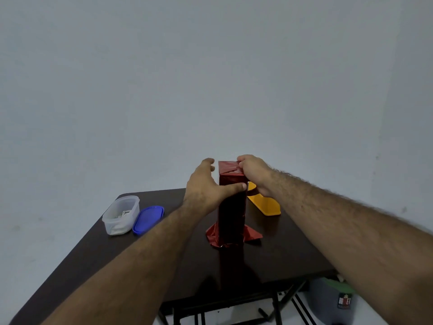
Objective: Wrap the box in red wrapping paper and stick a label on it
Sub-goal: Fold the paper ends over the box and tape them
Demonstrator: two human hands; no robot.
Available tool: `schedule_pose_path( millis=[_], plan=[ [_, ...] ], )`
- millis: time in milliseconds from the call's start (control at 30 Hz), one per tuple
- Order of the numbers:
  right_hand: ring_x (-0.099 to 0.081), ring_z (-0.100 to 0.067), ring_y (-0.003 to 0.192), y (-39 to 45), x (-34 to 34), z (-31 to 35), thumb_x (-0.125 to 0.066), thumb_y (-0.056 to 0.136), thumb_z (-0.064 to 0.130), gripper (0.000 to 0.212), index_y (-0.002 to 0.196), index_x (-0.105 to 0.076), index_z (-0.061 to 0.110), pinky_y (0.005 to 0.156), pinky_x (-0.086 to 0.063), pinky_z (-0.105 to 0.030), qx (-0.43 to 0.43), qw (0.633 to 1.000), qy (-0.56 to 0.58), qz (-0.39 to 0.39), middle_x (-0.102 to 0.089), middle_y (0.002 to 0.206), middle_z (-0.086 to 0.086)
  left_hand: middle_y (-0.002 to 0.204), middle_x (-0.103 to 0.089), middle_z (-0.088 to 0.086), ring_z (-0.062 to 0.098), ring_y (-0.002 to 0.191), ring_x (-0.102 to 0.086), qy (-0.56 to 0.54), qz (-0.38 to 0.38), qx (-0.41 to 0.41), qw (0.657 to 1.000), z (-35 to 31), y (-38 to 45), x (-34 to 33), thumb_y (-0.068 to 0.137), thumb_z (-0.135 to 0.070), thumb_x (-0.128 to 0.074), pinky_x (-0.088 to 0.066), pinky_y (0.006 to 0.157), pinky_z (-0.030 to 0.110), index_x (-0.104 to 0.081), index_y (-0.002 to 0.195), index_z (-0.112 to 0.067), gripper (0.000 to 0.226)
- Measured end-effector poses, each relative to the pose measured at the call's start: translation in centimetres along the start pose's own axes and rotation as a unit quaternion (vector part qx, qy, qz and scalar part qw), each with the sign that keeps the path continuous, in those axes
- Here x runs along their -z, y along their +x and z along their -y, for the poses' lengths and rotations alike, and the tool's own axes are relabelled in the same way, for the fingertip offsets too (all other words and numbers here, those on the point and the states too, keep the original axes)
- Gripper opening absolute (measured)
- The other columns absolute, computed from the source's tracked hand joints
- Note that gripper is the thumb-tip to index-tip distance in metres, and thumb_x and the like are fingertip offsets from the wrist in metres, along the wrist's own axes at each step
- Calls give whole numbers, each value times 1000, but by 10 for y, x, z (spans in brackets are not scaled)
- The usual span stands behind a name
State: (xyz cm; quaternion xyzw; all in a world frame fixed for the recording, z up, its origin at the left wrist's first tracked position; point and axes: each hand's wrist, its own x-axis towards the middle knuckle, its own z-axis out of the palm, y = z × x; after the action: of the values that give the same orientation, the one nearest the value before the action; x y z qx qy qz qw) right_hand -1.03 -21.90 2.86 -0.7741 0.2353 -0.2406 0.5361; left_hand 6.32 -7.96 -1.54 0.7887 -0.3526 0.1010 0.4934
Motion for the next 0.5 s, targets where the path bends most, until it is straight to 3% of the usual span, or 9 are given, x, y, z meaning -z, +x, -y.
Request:
schedule_pose_path(
  millis=[67, 133, 200, 300, 400, 500],
  plan=[
    [-63, -28, 103, -4, 1, 3, -35, 100, 6, 32, 101, -62, 24, 93, -57, -62, 3, 1000, 2, -11, -65, 112, -8, 126, -68, -10, 14, 106, -68, 32, -13, -6, 999, -2, -4, -2, 60, -69, -92, -61, 88, 35, -53, 143, -27, 101],
    [-63, -27, 92, -4, 1, 3, -35, 98, 2, 32, 106, -64, 12, 87, -60, -58, 0, 1000, 13, -19, -64, 102, -10, 113, -70, -14, 8, 95, -68, 49, -16, -19, 999, -5, -8, -1, 65, -61, -93, -57, 76, 26, -60, 129, -29, 79],
    [-60, -28, 83, -3, -1, 3, -36, 95, -1, 28, 96, -62, 8, 71, -61, -48, 2, 999, 9, -31, -60, 92, -12, 108, -70, -15, 5, 90, -66, 51, -17, -28, 998, -8, -11, -1, 67, -57, -92, -52, 69, 19, -62, 125, -29, 71],
    [-57, -28, 70, 4, -1, -1, -43, 91, 2, 18, 90, -59, 9, 53, -51, -36, 10, 998, -7, -61, -58, 84, -14, 99, -68, -18, 1, 87, -64, 50, -1, -42, 998, -14, -15, -3, 61, -63, -92, -53, 71, 20, -60, 118, -33, 72],
    [-62, -30, 71, 6, 2, -5, -54, 91, 11, 16, 94, -68, 3, 54, -55, -38, 5, 995, 67, -70, -64, 81, -12, 98, -68, -16, 4, 89, -67, 54, -13, -48, 997, -15, -15, -4, 57, -60, -94, -59, 77, 28, -55, 111, -37, 70],
    [-72, -29, 94, 3, 13, -10, -71, 93, 40, 35, 115, -71, 13, 66, -65, -51, -32, 981, 187, -34, -72, 104, -8, 109, -67, -17, 9, 96, -66, 87, 0, -115, 990, -11, -11, 3, 63, -37, -91, -57, 85, 29, -56, 131, -36, 76]
  ],
)
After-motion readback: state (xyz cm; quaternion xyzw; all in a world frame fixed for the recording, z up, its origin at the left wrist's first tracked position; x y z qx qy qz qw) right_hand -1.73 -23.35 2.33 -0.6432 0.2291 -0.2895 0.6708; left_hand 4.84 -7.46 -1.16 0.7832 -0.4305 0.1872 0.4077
